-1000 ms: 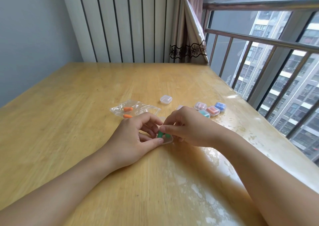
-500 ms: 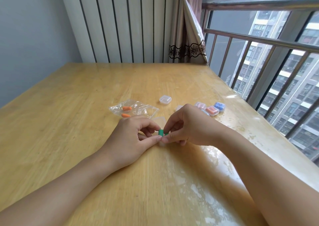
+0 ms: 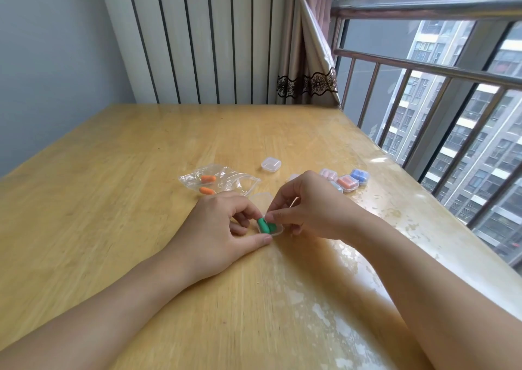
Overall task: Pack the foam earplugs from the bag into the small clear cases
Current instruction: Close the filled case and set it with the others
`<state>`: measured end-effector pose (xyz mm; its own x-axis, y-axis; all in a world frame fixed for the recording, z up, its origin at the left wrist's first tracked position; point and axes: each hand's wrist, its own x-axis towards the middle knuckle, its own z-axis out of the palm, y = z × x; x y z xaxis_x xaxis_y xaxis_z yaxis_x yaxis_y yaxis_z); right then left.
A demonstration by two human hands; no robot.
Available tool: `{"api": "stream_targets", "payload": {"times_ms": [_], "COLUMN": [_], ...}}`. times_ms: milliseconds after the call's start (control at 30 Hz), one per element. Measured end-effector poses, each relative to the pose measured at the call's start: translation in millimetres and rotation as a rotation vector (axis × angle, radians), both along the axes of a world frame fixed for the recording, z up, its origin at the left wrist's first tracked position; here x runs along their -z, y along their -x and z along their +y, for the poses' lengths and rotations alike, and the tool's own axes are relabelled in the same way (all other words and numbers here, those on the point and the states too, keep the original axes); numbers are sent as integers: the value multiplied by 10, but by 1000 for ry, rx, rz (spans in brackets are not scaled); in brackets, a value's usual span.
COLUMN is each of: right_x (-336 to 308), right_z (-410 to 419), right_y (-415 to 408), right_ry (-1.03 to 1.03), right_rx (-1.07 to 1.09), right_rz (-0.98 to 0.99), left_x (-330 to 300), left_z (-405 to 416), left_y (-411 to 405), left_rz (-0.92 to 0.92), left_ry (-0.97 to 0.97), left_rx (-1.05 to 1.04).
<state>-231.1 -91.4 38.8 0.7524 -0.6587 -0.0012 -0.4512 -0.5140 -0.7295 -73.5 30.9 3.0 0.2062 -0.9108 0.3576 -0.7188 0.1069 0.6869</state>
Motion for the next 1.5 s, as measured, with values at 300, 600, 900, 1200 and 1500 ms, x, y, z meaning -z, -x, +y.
{"api": "stream_targets", "payload": {"times_ms": [300, 600, 900, 1200, 1500], "right_x": [61, 111, 58, 60, 58], "right_z": [-27, -5, 37, 72, 97], "right_y": [-19, -49, -66, -89, -96], "right_ry": [-42, -266, -310, -241, 0], "right_rx": [36, 97, 71, -12, -6], "right_rz": [-58, -245, -471, -497, -483], "left_x": [-6, -46, -69, -80, -104], "left_z": [11, 1, -7, -27, -42], "left_y": [-19, 4, 5, 8, 45], "left_rz": [8, 220, 362, 574, 690], "left_ry": [-22, -58, 66, 108, 124], "left_rx": [27, 29, 30, 36, 77]}}
